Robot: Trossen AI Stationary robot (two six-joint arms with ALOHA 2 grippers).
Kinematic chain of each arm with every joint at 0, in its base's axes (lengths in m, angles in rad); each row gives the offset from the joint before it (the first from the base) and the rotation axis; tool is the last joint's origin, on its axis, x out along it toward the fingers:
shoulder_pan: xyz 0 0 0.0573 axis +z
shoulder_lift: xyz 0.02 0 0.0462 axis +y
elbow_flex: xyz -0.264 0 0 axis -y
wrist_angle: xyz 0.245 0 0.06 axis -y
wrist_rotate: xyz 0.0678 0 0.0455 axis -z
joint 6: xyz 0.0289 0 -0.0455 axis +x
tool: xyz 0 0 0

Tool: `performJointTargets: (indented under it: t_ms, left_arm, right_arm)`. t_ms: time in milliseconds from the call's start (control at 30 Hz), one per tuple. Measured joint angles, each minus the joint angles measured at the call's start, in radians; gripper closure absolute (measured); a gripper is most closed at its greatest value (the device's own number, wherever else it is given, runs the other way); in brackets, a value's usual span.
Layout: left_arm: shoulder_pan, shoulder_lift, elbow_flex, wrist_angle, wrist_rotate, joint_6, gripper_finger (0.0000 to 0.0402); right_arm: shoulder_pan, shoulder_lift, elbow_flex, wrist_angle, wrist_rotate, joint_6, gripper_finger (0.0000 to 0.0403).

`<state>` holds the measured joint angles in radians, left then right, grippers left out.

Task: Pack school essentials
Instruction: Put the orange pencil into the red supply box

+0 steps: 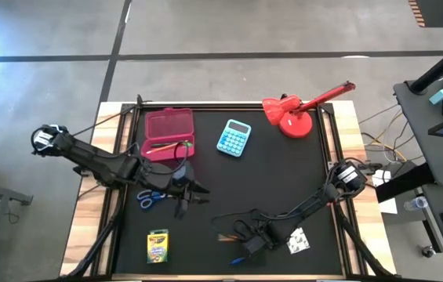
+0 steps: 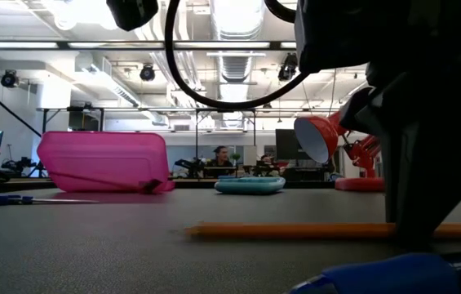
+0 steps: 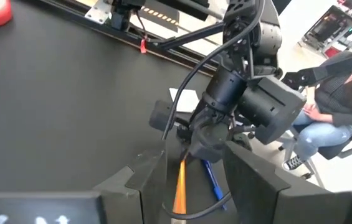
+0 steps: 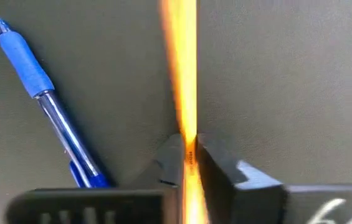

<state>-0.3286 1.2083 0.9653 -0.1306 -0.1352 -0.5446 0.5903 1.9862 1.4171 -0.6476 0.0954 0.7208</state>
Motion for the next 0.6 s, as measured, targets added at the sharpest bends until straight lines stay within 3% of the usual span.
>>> performJointTargets:
  t_ms: [400,600]
  left_arm:
    - [0.002,-0.022,-0.002,0.174,0.0,0.009,0.0262]
    - [0.008,-0.045,0.003,0.175,-0.003,0.087,0.0262]
  right_arm:
    - [-0.003,-0.108,-0.007,-0.026,-0.04,-0.011,0.0391]
    - [-0.02,-0.246,-0.005,-0.106,0.061,-0.025,0.0391]
